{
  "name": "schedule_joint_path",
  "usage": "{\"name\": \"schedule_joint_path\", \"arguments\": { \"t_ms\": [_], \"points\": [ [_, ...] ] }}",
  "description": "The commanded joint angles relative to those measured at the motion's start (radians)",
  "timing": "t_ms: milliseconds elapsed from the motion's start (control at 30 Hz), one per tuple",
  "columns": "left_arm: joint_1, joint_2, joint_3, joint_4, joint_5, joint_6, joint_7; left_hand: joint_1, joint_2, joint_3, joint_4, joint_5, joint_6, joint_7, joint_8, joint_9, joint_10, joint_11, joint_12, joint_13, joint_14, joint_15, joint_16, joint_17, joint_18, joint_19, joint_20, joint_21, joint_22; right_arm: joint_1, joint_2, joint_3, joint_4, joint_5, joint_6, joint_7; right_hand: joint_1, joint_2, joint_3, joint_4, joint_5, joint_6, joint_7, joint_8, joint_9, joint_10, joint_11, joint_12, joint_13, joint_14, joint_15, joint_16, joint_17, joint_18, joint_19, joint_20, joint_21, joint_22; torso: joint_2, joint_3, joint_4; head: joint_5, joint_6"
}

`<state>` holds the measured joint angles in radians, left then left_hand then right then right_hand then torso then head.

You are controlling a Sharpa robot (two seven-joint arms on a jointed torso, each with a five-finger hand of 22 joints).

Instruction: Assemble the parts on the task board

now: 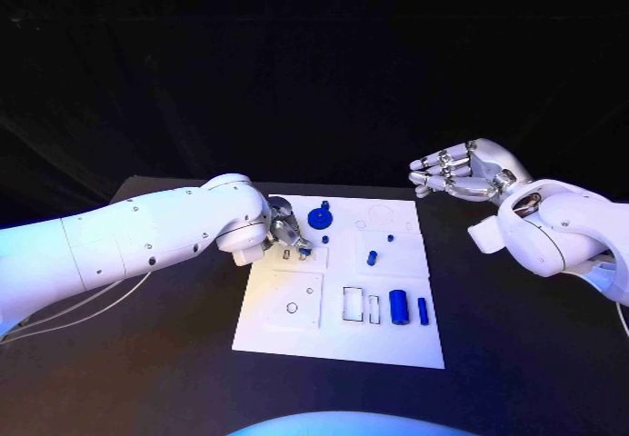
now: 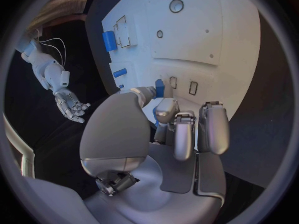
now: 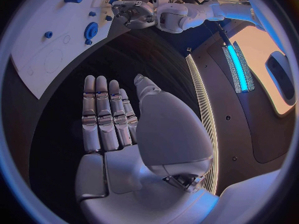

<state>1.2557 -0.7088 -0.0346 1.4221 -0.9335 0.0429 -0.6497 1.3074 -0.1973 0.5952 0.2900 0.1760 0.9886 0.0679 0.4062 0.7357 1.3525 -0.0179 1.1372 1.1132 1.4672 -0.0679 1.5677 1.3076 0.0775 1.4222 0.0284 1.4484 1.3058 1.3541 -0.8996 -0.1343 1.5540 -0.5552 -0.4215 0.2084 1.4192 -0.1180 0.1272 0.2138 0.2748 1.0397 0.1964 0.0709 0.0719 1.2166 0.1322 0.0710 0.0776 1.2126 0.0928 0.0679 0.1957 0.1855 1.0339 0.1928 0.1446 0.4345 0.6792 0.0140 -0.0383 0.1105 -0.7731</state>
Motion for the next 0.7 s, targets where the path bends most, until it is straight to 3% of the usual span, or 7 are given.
{"name": "schedule_joint_path", "arguments": {
  "t_ms": [33, 700],
  "points": [
    [-0.008, 0.003, 0.000, 0.004, -0.101, -0.043, 0.002, -0.014, -0.001, 0.190, -0.196, -0.001, 0.015, -0.009, 0.008, 0.004, 0.010, 0.000, 0.004, 0.002, 0.104, -0.007, 0.003, 0.263, -0.021, 0.006, 0.000, 0.004, 0.002, -0.001, 0.000, 0.000, 0.001, -0.002, 0.016, 0.003, -0.011, -0.001, 0.000, -0.004, 0.004, -0.007, 0.000, -0.004, -0.001, -0.008, 0.000, -0.003, -0.001, -0.008, 0.000, -0.006, -0.001, -0.003, 0.001, 0.009, -0.003, -0.001, 0.000, -0.0003, -0.0015, 0.003, -0.001],
    [-0.030, 0.021, -0.001, -0.001, -0.212, -0.009, -0.011, -0.048, -0.006, 0.208, -0.223, -0.001, 0.014, -0.015, 0.028, 0.026, 0.012, -0.006, 0.002, -0.002, 0.104, -0.012, 0.003, 0.263, -0.021, 0.008, -0.005, 0.006, 0.006, -0.002, 0.000, 0.000, 0.001, -0.002, 0.019, 0.003, -0.014, 0.000, -0.001, -0.004, 0.005, -0.008, 0.000, -0.003, 0.000, -0.009, 0.000, -0.003, -0.001, -0.009, 0.001, -0.006, -0.002, -0.003, 0.000, 0.009, -0.005, -0.003, 0.000, -0.0002, -0.0019, 0.004, -0.008]
  ]
}}
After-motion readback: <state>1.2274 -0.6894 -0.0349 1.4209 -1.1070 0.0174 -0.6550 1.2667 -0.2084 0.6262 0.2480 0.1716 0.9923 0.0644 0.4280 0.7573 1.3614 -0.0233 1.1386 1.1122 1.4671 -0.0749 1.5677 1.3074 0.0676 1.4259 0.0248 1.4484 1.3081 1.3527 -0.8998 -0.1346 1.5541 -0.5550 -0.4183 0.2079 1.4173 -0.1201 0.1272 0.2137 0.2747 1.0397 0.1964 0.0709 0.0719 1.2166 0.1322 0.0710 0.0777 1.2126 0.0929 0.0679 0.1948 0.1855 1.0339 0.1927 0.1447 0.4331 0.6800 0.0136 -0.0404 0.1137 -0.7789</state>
